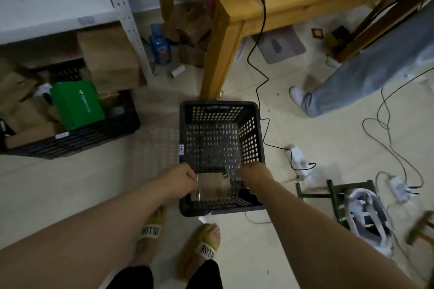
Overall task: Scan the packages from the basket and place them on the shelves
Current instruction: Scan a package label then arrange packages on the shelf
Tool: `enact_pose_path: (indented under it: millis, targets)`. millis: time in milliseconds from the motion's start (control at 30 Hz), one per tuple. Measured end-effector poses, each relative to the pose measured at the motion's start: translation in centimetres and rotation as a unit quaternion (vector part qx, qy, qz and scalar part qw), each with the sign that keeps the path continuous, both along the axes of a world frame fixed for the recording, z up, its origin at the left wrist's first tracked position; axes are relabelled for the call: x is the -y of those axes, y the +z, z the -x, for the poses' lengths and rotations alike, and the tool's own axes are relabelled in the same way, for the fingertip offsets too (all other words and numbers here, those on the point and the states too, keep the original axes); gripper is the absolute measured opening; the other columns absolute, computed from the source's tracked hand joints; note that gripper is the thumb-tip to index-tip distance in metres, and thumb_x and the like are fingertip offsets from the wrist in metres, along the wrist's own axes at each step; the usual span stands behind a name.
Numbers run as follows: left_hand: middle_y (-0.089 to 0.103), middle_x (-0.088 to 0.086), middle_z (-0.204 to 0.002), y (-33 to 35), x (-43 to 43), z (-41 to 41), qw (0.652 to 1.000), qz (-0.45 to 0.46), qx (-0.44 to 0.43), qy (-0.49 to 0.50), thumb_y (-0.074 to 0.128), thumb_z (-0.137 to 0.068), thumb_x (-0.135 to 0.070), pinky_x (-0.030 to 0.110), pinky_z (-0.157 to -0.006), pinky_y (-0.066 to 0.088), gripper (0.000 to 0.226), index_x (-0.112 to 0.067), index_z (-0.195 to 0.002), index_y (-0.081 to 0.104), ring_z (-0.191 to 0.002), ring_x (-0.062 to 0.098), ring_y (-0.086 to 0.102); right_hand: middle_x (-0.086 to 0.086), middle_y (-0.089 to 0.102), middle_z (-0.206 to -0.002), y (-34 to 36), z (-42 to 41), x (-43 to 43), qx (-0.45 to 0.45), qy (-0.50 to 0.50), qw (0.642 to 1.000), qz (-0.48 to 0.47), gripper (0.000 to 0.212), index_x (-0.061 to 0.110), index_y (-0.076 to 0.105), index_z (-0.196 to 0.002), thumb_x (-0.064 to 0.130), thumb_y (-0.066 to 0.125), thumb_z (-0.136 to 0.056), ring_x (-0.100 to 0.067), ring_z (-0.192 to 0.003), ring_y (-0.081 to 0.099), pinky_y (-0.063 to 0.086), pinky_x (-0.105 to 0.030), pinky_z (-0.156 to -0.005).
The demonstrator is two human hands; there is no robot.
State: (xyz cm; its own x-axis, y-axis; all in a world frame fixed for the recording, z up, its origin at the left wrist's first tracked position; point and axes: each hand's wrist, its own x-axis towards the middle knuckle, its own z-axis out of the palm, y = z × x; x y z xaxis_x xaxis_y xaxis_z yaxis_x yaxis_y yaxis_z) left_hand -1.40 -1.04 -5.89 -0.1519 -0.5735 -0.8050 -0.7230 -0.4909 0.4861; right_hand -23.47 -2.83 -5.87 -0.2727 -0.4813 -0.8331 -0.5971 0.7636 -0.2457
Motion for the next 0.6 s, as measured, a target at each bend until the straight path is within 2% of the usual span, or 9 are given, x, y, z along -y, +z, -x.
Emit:
enact_pose_path:
  millis: [133,200,300,367,433,500,533,567,600]
  targets:
    - [0.065,0.005,-0.106,-9.7,2.1,3.2,0.999,-0.025,0.026,-0.018,0.063,-0.092,-0.022,0.032,-0.080,0.051,0.008,-0.019,-0.098,0.060,-0.097,0.019,0.063,-0.013,0.062,-0.114,-9.3,1.8,0.8,-0.018,0.046,0.998,-0.031,0.030,0.006,0.058,-0.123,0.026,0.050,-0.102,-0.027,-0.103,0.059,0.050,-0.038,-0.092]
    - [0.061,0.010,-0.117,-14.9,3.0,4.5,0.998,-0.044,0.036,-0.010,0.056,-0.093,-0.016,0.031,-0.085,0.049,0.015,-0.010,-0.107,0.059,-0.105,0.024,0.060,-0.012,0.062,-0.112,-14.4,2.8,0.6,-0.027,0.039,0.998,-0.038,0.032,0.006,0.059,-0.124,0.028,0.049,-0.103,-0.027,-0.102,0.059,0.049,-0.036,-0.091]
    - [0.050,0.014,-0.133,-22.6,3.8,6.7,0.995,-0.079,0.045,0.042,0.046,-0.097,-0.009,0.027,-0.097,0.042,0.040,-0.004,-0.137,0.047,-0.117,0.025,0.050,-0.014,0.065,-0.124,-22.3,4.3,0.2,-0.043,0.021,0.997,-0.062,0.034,0.005,0.062,-0.125,0.027,0.050,-0.101,-0.029,-0.114,0.062,0.051,-0.038,-0.099]
    - [0.047,0.016,-0.140,-27.8,4.1,8.3,0.990,-0.096,0.056,0.086,0.042,-0.102,-0.010,0.028,-0.104,0.040,0.043,-0.004,-0.144,0.041,-0.120,0.028,0.049,-0.015,0.065,-0.127,-27.2,5.3,0.1,-0.042,0.014,0.996,-0.076,0.037,0.006,0.061,-0.130,0.026,0.052,-0.100,-0.030,-0.117,0.062,0.051,-0.036,-0.099]
    - [0.050,0.019,-0.135,-32.6,4.5,9.5,0.981,-0.108,0.071,0.143,0.036,-0.107,-0.012,0.029,-0.101,0.042,0.036,-0.003,-0.141,0.043,-0.118,0.032,0.051,-0.015,0.064,-0.130,-31.6,5.9,0.3,-0.029,0.011,0.996,-0.084,0.037,0.005,0.060,-0.132,0.023,0.054,-0.099,-0.030,-0.121,0.061,0.048,-0.032,-0.093]
    - [0.053,0.013,-0.103,-37.0,4.6,10.2,0.967,-0.121,0.093,0.202,0.033,-0.109,-0.014,0.026,-0.077,0.047,0.027,-0.008,-0.130,0.049,-0.089,0.024,0.053,-0.015,0.062,-0.133,-35.7,6.3,0.4,-0.023,0.007,0.996,-0.086,0.038,0.005,0.059,-0.133,0.020,0.055,-0.099,-0.030,-0.123,0.059,0.048,-0.032,-0.093]
    - [0.050,0.010,-0.096,-38.7,4.5,10.2,0.961,-0.131,0.102,0.220,0.033,-0.109,-0.016,0.025,-0.070,0.045,0.029,-0.007,-0.130,0.051,-0.080,0.021,0.050,-0.015,0.060,-0.135,-37.7,6.4,0.4,-0.020,0.014,0.996,-0.089,0.040,0.005,0.057,-0.136,0.021,0.054,-0.100,-0.030,-0.125,0.058,0.047,-0.032,-0.096]
    - [0.053,0.012,-0.101,-40.5,4.4,10.1,0.954,-0.141,0.105,0.243,0.034,-0.109,-0.019,0.026,-0.073,0.048,0.034,-0.006,-0.135,0.051,-0.083,0.023,0.052,-0.015,0.057,-0.139,-39.4,6.4,0.5,-0.014,0.026,0.995,-0.094,0.042,0.006,0.054,-0.140,0.021,0.052,-0.101,-0.030,-0.128,0.055,0.046,-0.033,-0.099]
    - [0.056,0.015,-0.115,-41.8,4.3,9.9,0.942,-0.153,0.094,0.284,0.036,-0.108,-0.024,0.029,-0.084,0.051,0.039,-0.007,-0.141,0.049,-0.095,0.028,0.056,-0.015,0.053,-0.143,-41.2,6.4,0.5,-0.006,0.031,0.996,-0.089,0.043,0.008,0.051,-0.143,0.022,0.051,-0.102,-0.030,-0.131,0.052,0.044,-0.034,-0.104]
